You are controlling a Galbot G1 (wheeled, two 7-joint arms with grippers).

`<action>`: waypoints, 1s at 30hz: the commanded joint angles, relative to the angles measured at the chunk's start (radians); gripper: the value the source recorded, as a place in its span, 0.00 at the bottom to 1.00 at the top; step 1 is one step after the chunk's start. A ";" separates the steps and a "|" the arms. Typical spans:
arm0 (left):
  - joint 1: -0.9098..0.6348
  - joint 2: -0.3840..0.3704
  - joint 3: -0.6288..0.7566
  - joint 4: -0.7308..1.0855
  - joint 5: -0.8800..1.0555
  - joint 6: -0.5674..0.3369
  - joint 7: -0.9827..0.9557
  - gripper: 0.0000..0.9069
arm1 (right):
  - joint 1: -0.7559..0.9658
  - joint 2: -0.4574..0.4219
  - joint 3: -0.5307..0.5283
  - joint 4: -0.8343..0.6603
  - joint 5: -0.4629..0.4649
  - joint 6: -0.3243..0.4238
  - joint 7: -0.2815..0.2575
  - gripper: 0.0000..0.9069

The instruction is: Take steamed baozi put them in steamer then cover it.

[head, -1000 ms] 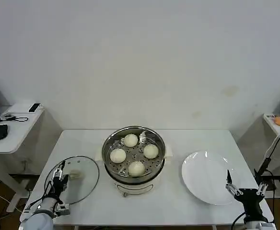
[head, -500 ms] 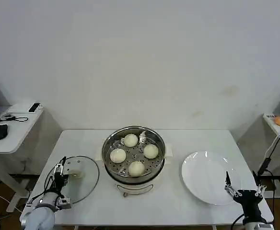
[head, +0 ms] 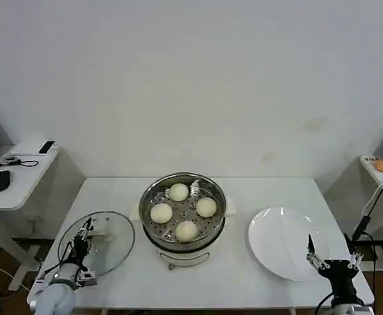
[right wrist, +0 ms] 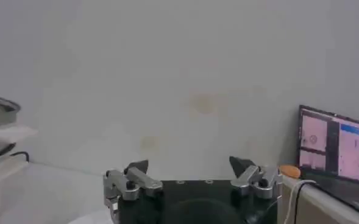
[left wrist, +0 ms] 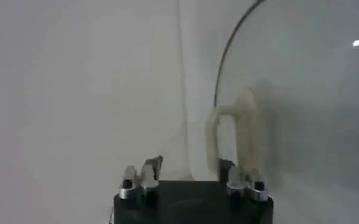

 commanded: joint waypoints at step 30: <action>0.107 0.120 -0.110 -0.453 -0.235 0.003 -0.031 0.00 | -0.014 -0.036 -0.022 -0.021 -0.001 -0.004 -0.015 1.00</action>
